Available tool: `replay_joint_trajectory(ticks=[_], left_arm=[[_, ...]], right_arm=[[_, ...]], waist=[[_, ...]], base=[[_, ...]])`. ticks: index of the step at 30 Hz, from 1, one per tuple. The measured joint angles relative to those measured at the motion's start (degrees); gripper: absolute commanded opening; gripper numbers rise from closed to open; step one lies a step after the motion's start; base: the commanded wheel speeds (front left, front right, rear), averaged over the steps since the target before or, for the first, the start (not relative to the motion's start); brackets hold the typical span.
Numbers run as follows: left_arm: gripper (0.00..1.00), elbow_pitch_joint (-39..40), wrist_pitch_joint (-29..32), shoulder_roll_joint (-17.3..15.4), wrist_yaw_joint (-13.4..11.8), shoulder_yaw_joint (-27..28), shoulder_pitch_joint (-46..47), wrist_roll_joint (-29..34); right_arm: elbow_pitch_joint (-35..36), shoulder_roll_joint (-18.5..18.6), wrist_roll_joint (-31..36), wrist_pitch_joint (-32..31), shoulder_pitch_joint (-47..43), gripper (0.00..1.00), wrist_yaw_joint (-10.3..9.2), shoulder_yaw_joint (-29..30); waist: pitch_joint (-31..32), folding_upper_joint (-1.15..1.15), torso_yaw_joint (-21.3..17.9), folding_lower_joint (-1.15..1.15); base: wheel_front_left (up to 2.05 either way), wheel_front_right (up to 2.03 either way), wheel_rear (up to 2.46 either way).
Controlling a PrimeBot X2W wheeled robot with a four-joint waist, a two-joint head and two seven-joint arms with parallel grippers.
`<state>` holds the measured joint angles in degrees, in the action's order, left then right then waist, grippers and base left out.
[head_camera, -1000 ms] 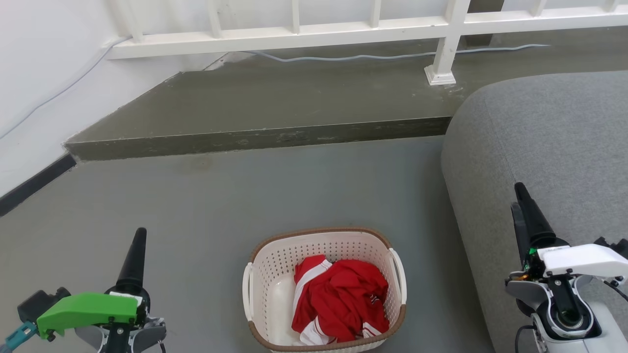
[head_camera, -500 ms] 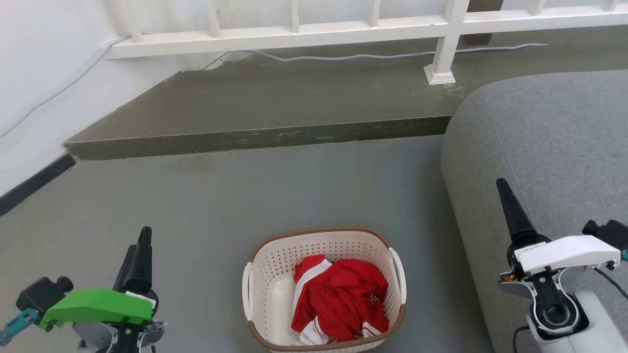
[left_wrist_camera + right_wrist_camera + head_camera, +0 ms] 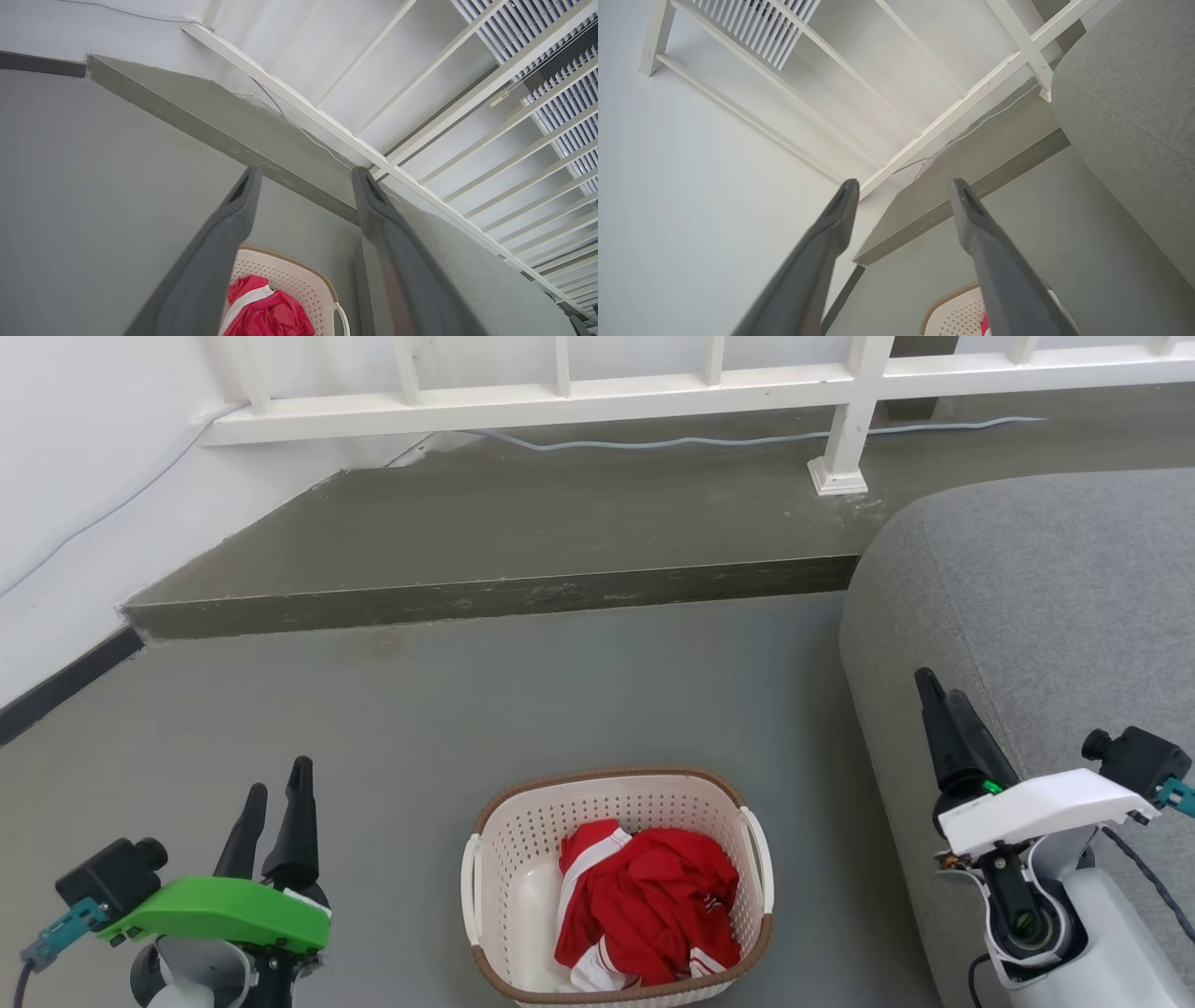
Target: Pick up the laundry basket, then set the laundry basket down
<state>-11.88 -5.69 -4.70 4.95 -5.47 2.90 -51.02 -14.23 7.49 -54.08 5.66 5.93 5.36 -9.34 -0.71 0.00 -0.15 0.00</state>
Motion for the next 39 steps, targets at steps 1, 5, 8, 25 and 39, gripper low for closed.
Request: replay_joint_trajectory(ticks=[1,5,8,25,39], left_arm=[[1.00,0.13,-0.01,0.10,-0.01,-0.07,0.00,0.64],[1.00,0.55,-1.12,0.36,-0.29,-0.34,0.00,4.00],[1.00,0.88,-1.69,0.54,-0.49,-0.43,0.00,6.72],[1.00,2.79,-5.03,1.14,-0.51,-0.96,-0.01,18.89],[1.00,3.92,-7.58,1.55,-0.45,-1.45,-0.01,29.73]], right_arm=[[0.00,-0.01,0.93,0.34,0.01,1.00,-0.01,-0.24],[0.01,-0.05,3.81,0.97,0.11,1.00,-0.44,-0.87],[0.01,-0.05,6.17,1.71,0.42,1.00,-0.73,-1.31],[0.36,-0.15,18.85,4.97,0.81,1.00,-0.98,-3.75],[0.80,-0.19,30.05,7.53,1.83,1.00,-1.00,-4.67]], waist=[[-0.02,0.00,-0.01,0.00],[-0.08,0.00,-0.07,0.00],[-0.12,0.00,-0.13,0.00],[-0.25,0.00,-0.48,0.00],[-0.56,0.00,-0.96,0.00]], base=[[0.00,0.00,0.00],[0.00,0.00,0.00],[0.00,0.00,0.00],[0.00,0.00,0.00],[0.00,0.00,0.00]])
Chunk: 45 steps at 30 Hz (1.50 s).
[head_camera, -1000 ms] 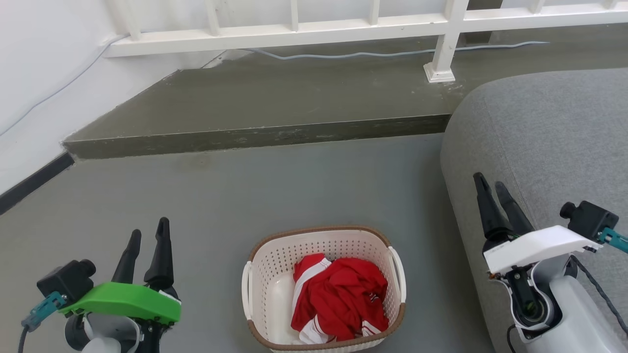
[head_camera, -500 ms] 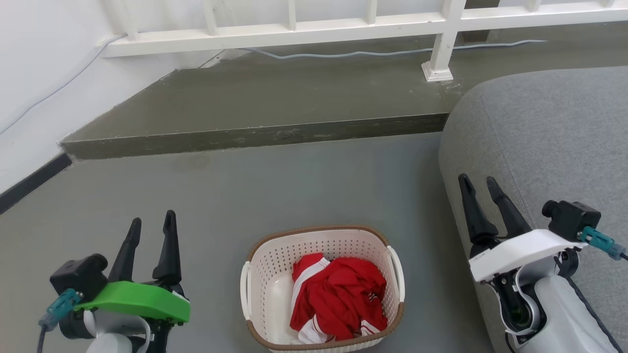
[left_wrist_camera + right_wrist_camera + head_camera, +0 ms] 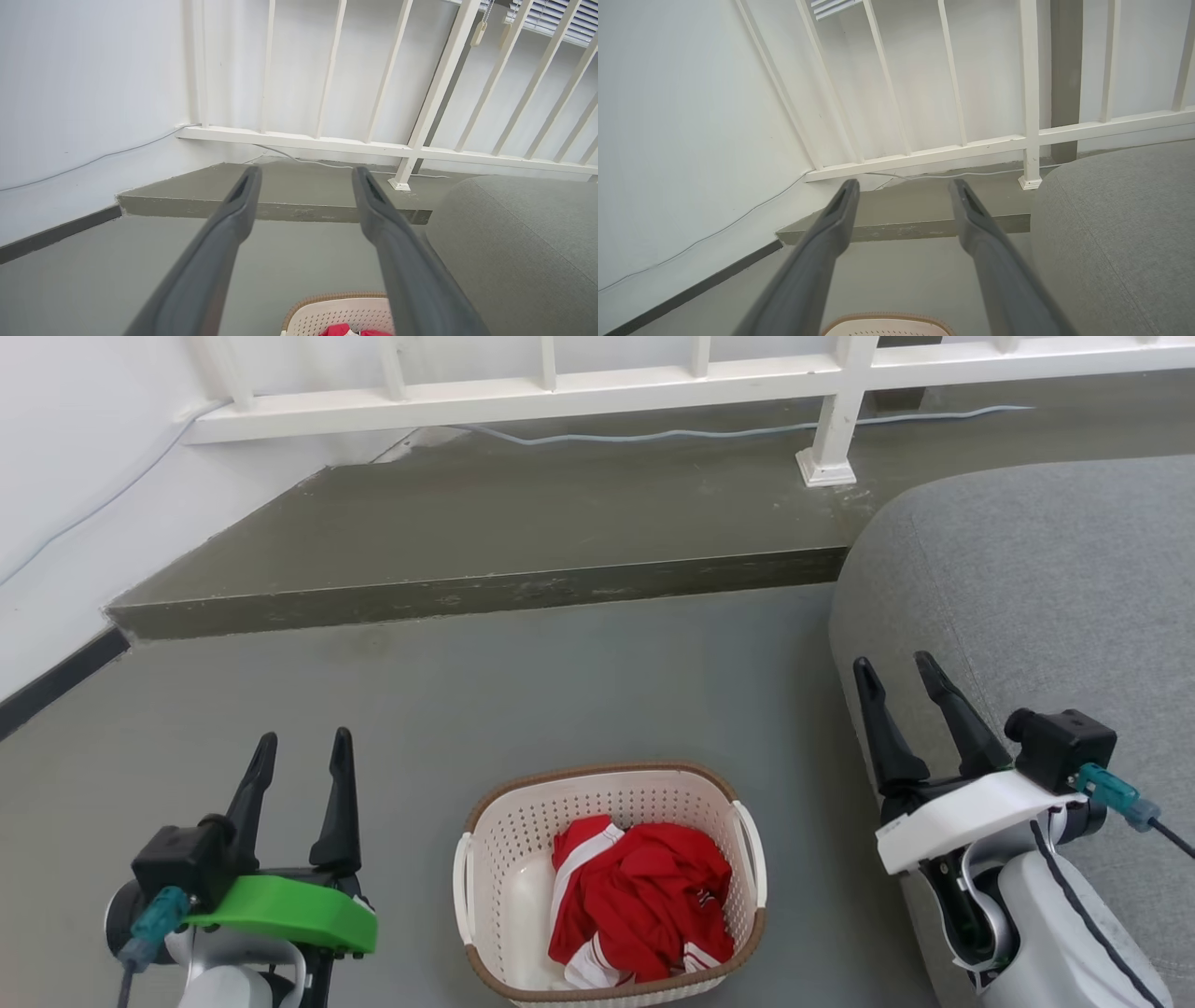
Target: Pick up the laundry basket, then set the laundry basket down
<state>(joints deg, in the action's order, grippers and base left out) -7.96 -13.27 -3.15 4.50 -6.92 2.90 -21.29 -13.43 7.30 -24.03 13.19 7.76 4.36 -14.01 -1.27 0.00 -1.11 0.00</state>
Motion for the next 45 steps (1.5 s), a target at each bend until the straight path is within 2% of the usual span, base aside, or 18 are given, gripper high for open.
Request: replay_joint_trajectory(ticks=[7,26,37,45], left_arm=[[1.00,0.78,-1.15,0.08,0.11,-0.31,0.00,4.63],[1.00,0.89,-1.15,0.42,0.59,0.89,0.00,4.93],[1.00,1.26,-1.15,0.52,1.12,1.10,0.01,4.61],[1.00,-0.37,-1.16,0.59,1.63,0.63,1.42,3.91]], right_arm=[[0.05,-0.08,3.97,1.09,0.01,1.00,0.00,-0.38],[-0.09,-1.59,5.50,1.15,0.02,1.00,0.29,1.10],[-1.08,-1.89,6.12,1.16,0.35,1.00,0.68,1.67],[-2.14,-2.03,6.47,1.16,2.52,1.00,0.68,2.99]], waist=[[-0.23,0.00,-0.06,0.00],[-0.70,0.00,-0.09,0.00],[-3.80,0.00,-0.93,0.00],[-8.49,0.00,-1.44,0.00]], base=[[0.00,0.00,0.00],[0.00,0.00,0.00],[0.00,0.00,0.00],[0.00,0.00,0.00]])
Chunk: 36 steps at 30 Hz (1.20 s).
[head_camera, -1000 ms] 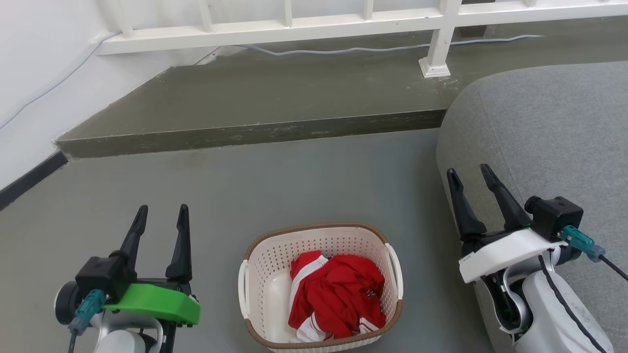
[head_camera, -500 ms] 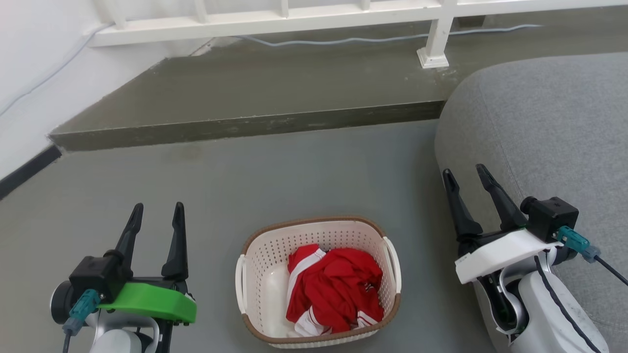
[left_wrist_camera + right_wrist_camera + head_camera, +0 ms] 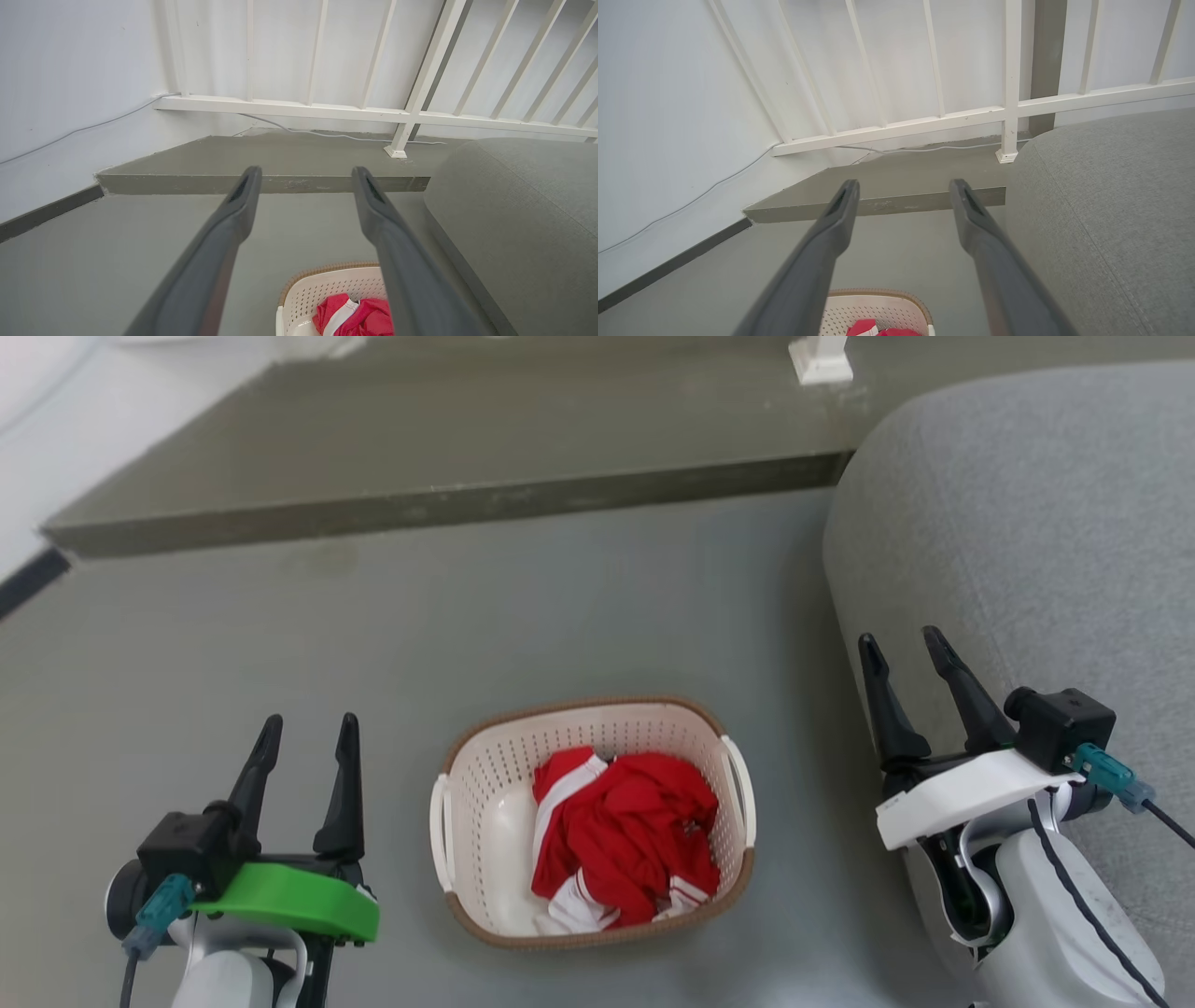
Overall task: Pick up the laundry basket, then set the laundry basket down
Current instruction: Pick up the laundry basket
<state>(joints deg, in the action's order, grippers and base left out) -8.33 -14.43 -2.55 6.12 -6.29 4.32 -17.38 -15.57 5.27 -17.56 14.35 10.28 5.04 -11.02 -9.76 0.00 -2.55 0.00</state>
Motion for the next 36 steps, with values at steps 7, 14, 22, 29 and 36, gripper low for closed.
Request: replay_joint_trajectory(ticks=[7,14,22,29,36], left_arm=[[1.00,-3.18,0.00,0.07,0.32,-0.48,3.02,-0.68],[1.00,-6.84,0.00,0.19,0.52,-1.69,7.51,-0.69],[1.00,-11.73,0.00,0.33,0.77,-3.55,13.11,-2.27],[1.00,-15.91,0.00,0.44,1.00,-4.68,17.47,-2.87],[1.00,-20.98,0.00,0.42,1.01,-5.76,22.83,-3.60]], right_arm=[[-1.71,-0.12,0.00,0.00,1.86,1.00,0.00,0.77],[-4.74,-0.21,0.16,0.00,3.81,1.00,0.25,0.83],[-9.44,-0.25,-0.10,-0.01,7.31,1.00,0.34,1.86],[-12.71,-0.25,-0.09,-0.27,10.49,1.00,0.35,1.70],[-16.63,-0.24,0.59,-1.49,15.91,1.00,0.36,0.38]], waist=[[-4.42,0.00,-0.04,0.00],[-9.35,0.00,-0.01,0.00],[-15.56,0.00,0.49,0.00],[-20.39,0.00,1.13,0.01],[-26.13,0.00,1.84,0.01]], base=[[0.00,0.00,0.00],[0.00,0.00,0.00],[0.00,0.00,0.00],[0.00,0.00,0.00],[0.00,0.00,0.00]])
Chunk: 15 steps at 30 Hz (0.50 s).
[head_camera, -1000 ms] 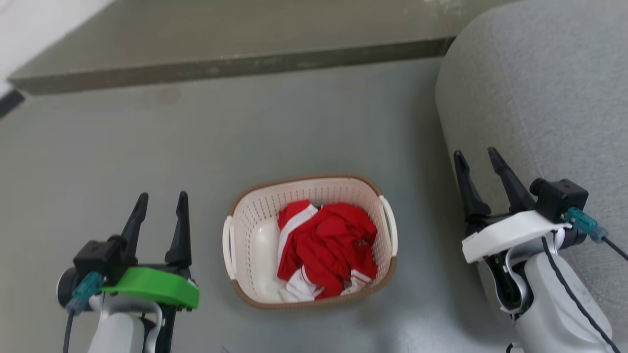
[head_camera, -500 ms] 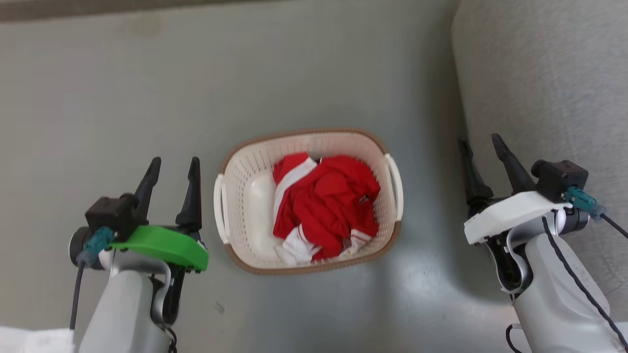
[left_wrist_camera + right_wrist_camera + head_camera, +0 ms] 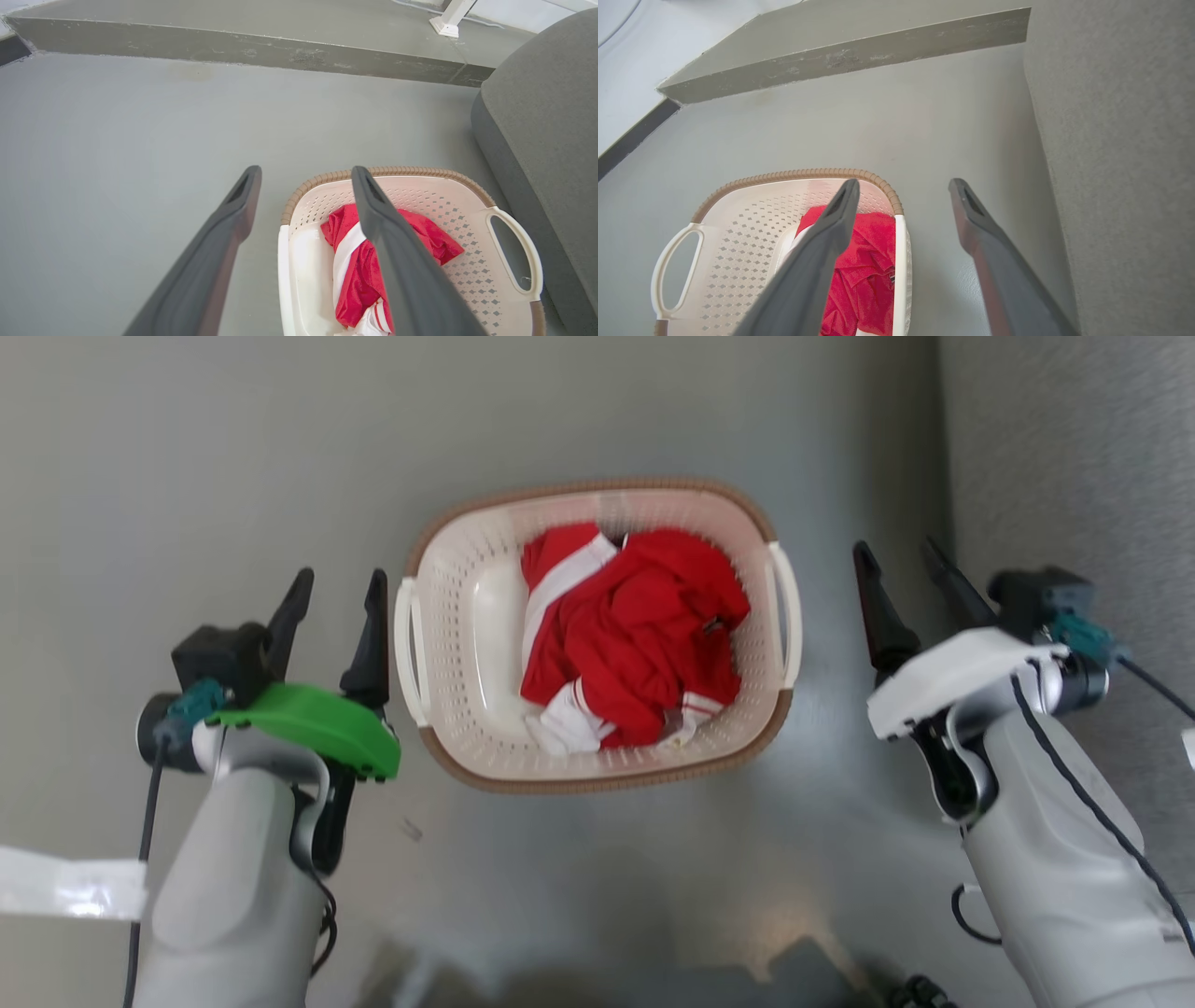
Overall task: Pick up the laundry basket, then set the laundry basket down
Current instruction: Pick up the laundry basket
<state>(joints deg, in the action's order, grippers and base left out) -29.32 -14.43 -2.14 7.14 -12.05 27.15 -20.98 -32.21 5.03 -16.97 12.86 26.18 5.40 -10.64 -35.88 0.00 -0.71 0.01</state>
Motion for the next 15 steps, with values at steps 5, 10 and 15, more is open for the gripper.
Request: replay_joint_trajectory(ticks=[5,10,15], left_arm=[[1.00,-3.15,0.01,-0.07,0.01,-0.77,3.92,-0.60],[1.00,-6.28,0.85,0.02,0.01,-3.04,7.67,-3.15],[1.00,-9.21,1.56,0.09,0.18,-5.10,10.80,-4.85]], right_arm=[[-2.56,-0.05,0.54,-1.43,3.79,1.00,0.07,-1.63],[-5.59,-0.31,0.79,-2.94,7.39,1.00,0.07,-2.27],[-8.45,-0.77,0.80,-3.44,10.35,1.00,0.07,-3.18]], waist=[[-4.13,0.00,0.33,0.00],[-8.22,0.00,0.59,0.00],[-12.05,0.00,0.72,0.00]], base=[[0.00,0.00,0.00],[0.00,0.00,0.00],[0.00,0.00,0.00]])
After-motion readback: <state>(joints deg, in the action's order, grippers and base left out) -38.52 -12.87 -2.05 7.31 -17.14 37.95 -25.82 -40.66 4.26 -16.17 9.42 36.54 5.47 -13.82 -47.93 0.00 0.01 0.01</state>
